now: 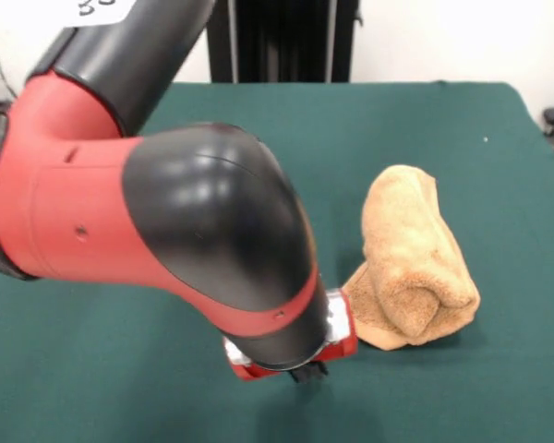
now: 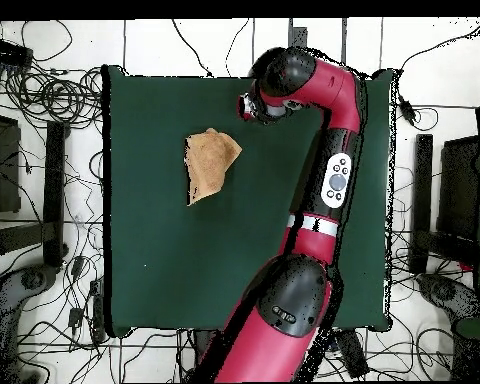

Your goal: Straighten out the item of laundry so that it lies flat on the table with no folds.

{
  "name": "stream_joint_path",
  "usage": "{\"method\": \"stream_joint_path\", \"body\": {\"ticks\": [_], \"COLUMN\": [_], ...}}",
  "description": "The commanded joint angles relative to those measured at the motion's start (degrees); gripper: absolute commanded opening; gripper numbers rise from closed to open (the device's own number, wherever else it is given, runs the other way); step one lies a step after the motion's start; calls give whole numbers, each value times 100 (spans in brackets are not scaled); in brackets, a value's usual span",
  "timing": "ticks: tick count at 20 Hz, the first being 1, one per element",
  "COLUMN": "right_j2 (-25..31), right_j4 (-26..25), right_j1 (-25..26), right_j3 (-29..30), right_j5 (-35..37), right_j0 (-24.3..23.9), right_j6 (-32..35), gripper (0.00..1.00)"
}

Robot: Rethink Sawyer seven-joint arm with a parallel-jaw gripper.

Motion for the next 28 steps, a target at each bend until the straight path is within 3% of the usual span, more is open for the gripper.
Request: {"method": "stream_joint_path", "body": {"ticks": [1,18,23,28], "right_j2": [176,-177,-1047,-1513], "right_j4": [73,-164,669,1070], "right_j1": [-7,-326,-552,-790], "right_j3": [297,340,1469,2231], "right_j5": [130,1237,-211,-662], "right_j0": [368,497,227,66], "right_j6": [-50,-21,431,571], "gripper": [0,0,0,0]}}
